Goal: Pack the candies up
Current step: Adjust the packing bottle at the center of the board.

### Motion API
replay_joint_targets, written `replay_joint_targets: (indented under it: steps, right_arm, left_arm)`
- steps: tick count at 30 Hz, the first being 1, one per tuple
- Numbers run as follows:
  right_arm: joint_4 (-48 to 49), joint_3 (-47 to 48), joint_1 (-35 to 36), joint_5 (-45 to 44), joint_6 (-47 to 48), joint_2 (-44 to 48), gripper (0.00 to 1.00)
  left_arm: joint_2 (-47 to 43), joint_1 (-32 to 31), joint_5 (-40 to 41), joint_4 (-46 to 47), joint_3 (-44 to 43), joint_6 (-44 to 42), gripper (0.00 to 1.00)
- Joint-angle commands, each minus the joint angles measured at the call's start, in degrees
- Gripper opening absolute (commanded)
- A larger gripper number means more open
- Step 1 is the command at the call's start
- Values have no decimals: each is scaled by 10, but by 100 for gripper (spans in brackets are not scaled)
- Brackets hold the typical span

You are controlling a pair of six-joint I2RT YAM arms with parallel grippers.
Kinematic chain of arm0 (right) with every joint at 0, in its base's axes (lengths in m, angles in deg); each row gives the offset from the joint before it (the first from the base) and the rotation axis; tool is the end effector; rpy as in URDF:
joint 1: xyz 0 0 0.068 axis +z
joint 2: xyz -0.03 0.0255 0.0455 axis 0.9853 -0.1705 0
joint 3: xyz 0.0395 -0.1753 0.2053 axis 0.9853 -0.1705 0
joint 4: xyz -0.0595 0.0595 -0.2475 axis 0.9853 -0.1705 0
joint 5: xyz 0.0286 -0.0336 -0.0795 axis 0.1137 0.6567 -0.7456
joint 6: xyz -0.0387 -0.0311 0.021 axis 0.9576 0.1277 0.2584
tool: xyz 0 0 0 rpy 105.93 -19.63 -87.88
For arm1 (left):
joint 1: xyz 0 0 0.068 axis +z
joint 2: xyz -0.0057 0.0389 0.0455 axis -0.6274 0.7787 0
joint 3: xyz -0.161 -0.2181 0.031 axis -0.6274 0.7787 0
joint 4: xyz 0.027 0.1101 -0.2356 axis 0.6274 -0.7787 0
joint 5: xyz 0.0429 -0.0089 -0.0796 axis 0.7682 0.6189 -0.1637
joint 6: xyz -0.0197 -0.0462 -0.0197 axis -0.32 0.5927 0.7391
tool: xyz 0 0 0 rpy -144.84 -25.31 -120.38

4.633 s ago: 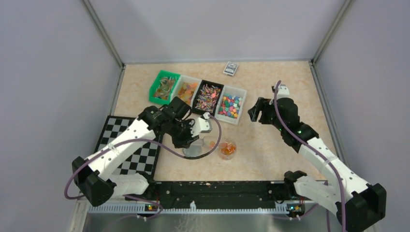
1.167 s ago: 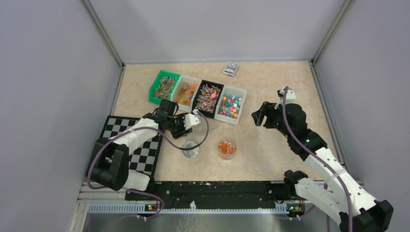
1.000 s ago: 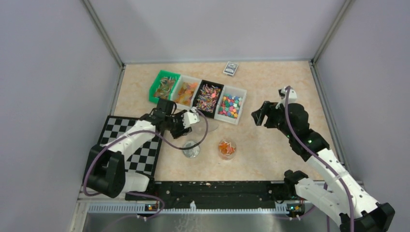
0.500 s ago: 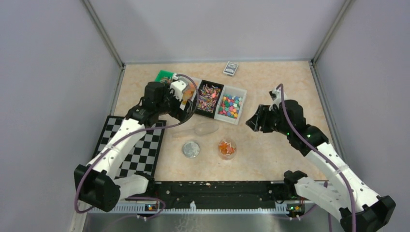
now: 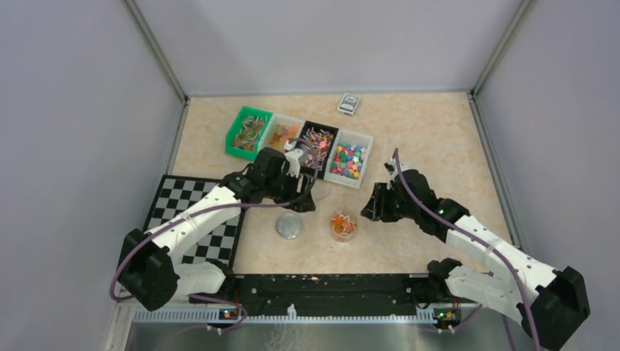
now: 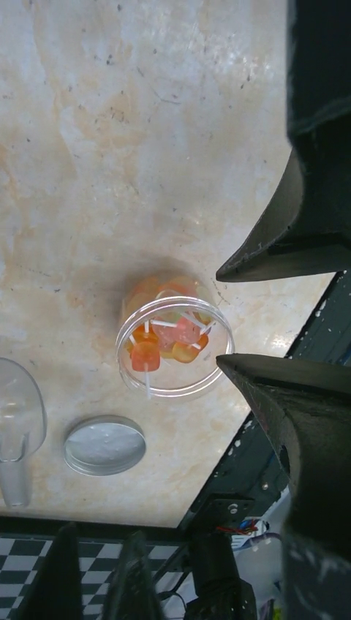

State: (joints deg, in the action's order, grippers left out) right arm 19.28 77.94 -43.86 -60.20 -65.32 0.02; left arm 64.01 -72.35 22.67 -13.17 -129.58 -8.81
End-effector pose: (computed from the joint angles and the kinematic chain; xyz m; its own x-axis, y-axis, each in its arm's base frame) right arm 0.1495 0.1152 0.2428 -0.8131 0.1117 -0.5714 -0.2369 0.8331 0.4999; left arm 0.2089 -0.1520 0.2686 -0.7856 0.1971 -0.5865 0.5031 0.7553 -0.4200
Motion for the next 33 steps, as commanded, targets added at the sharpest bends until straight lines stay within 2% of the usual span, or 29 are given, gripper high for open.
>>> replay_joint_targets:
  steps: [1, 6, 9, 14, 18, 22, 23, 27, 33]
  right_arm:
    - [73, -4, 25, -6, -12, -36, 40]
    - [129, -16, 37, 8, -18, -90, 40]
    - [142, -16, 38, 2, -5, -132, 38]
    - [131, -13, 38, -44, 24, -170, 23]
    - [123, -18, 38, -66, 33, -167, 19]
    - [123, -20, 38, -65, 25, -149, 4]
    - [130, -20, 39, -52, 22, -142, 0]
    - [179, -33, 43, 16, -5, -114, 0]
    - [128, -17, 43, -30, 17, -92, 0]
  left_arm:
    - [5, -59, -49, 110, 51, 98, 69]
    - [27, -79, -72, 196, 91, 153, 54]
    - [53, -83, -106, 257, 113, 181, 50]
    - [72, -90, -104, 311, 125, 198, 49]
    - [88, -92, -114, 337, 135, 210, 47]
    - [100, -94, -125, 388, 157, 234, 43]
    - [100, -95, -126, 394, 159, 236, 42]
    - [88, -96, -111, 379, 158, 232, 42]
    - [42, -96, -73, 345, 154, 222, 42]
